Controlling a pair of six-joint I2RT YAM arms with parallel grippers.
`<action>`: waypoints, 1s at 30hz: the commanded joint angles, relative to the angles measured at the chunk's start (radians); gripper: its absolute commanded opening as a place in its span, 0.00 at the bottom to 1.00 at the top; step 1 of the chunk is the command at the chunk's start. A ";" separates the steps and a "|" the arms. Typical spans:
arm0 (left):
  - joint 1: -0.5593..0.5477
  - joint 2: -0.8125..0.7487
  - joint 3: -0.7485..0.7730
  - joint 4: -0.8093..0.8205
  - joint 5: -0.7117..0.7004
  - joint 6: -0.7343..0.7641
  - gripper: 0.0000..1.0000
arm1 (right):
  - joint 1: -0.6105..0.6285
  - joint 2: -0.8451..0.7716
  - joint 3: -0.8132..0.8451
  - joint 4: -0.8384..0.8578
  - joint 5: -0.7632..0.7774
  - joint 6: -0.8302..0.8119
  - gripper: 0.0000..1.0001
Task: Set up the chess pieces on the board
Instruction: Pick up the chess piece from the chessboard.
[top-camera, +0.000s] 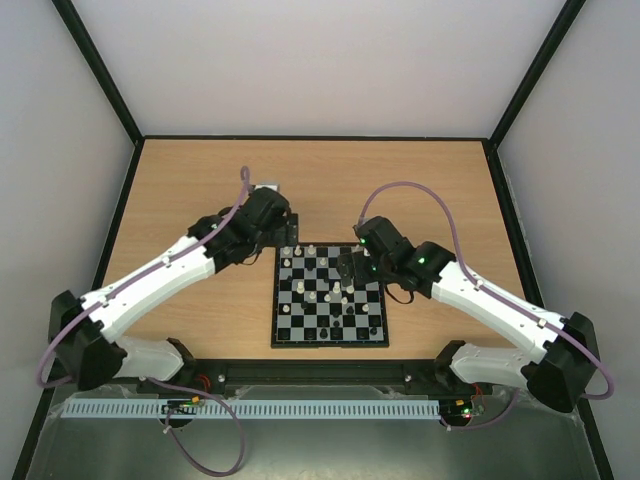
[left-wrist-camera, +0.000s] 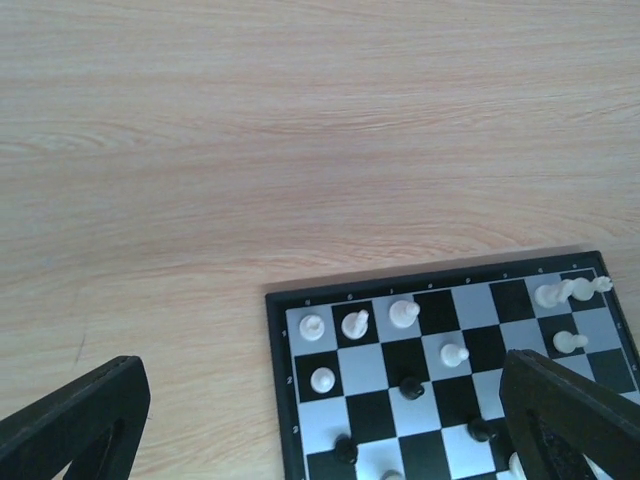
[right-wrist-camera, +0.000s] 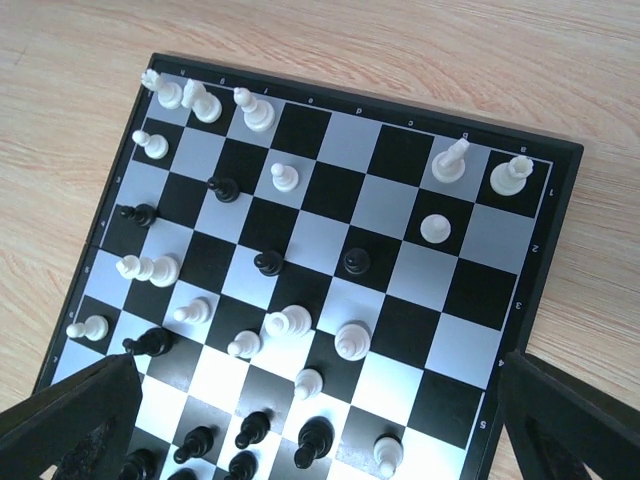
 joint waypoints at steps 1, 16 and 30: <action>-0.001 -0.107 -0.116 0.038 -0.029 -0.037 0.99 | -0.003 -0.014 0.053 -0.073 0.047 0.058 0.99; 0.009 -0.445 -0.389 0.131 0.032 -0.111 0.99 | -0.002 -0.072 -0.003 0.077 0.023 0.078 0.99; 0.063 -0.498 -0.435 0.154 0.157 -0.031 0.99 | -0.002 -0.018 0.032 0.094 0.039 0.133 0.99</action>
